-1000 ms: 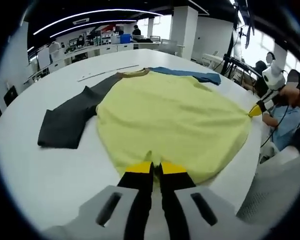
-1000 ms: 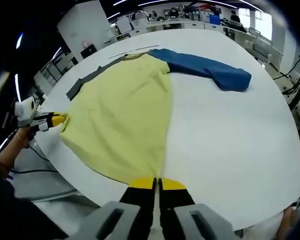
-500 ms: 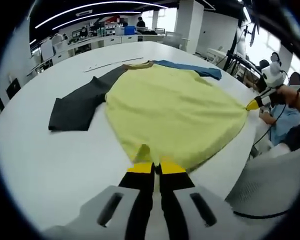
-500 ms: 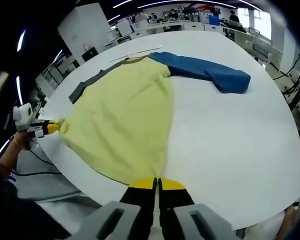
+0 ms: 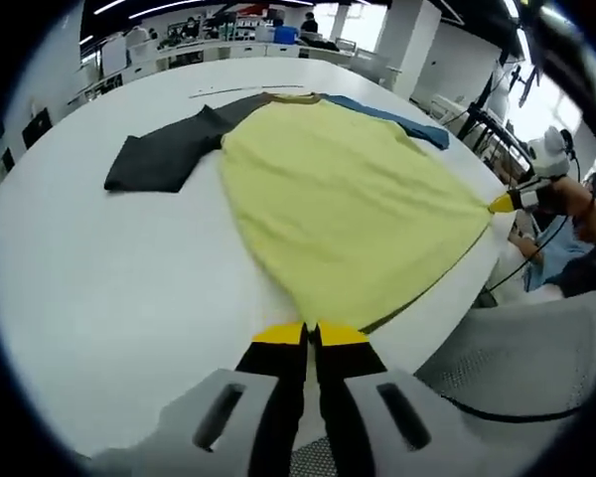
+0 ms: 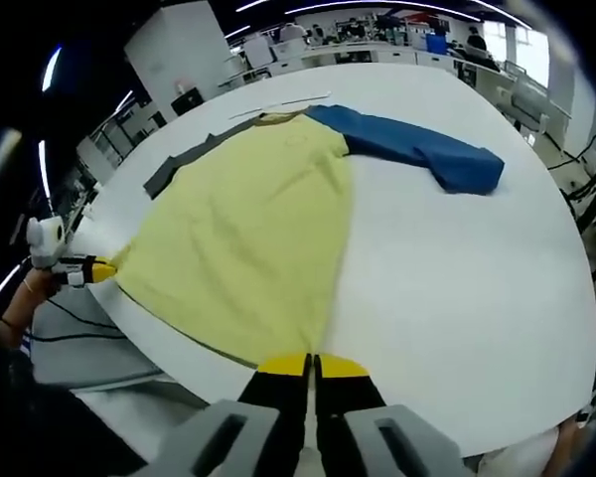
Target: Fold the garment on the visible template until the final outline fits inside the template.
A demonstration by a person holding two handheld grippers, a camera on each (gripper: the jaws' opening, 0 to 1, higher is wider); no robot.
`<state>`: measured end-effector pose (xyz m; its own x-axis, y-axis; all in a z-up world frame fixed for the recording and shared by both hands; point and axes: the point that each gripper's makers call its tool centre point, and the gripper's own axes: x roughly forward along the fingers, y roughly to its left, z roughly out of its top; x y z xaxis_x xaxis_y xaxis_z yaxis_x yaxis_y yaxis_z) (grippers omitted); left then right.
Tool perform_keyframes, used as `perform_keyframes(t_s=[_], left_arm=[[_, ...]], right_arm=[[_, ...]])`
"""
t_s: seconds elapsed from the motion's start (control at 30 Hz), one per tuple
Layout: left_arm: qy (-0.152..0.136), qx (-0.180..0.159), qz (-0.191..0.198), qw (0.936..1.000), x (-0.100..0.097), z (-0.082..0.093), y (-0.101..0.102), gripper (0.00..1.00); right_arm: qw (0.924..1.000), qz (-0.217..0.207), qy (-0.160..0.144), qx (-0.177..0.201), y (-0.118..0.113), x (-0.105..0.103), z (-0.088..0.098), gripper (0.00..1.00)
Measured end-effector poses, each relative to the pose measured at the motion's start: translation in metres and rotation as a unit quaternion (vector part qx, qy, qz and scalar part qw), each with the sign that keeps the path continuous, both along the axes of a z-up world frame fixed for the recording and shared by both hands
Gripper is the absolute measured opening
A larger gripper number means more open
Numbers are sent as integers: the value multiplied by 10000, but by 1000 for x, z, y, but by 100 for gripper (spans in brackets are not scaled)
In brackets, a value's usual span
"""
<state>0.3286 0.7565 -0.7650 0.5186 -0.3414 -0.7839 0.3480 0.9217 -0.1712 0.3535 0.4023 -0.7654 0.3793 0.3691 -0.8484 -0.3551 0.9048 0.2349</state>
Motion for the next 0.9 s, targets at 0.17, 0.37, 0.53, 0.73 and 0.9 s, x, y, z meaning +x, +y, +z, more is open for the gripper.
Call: perform_keyframes(t_s=[0.17,0.37,0.53,0.73,0.9], left_arm=[[53,140,75,9999,-9,-5,-1,0],[144,132,142,9997,-16,-9,0,0],[129,197,102,9997,-16,-10,0,0],[90,203,169,9996,-15,-9,2,3],[-197,-2,335,9992,-8,-1,2,19]], right_arm=[[10000,4,81,7,-1,-7,-5,0],[9999,25,111,-3,-2,-10,-8,0],[9999,105,119,-25,-2,-10,-10,0],[9998,159,141,46,-1,-10,-9,0],[9995,315,11,51,2,-7,-5,18]])
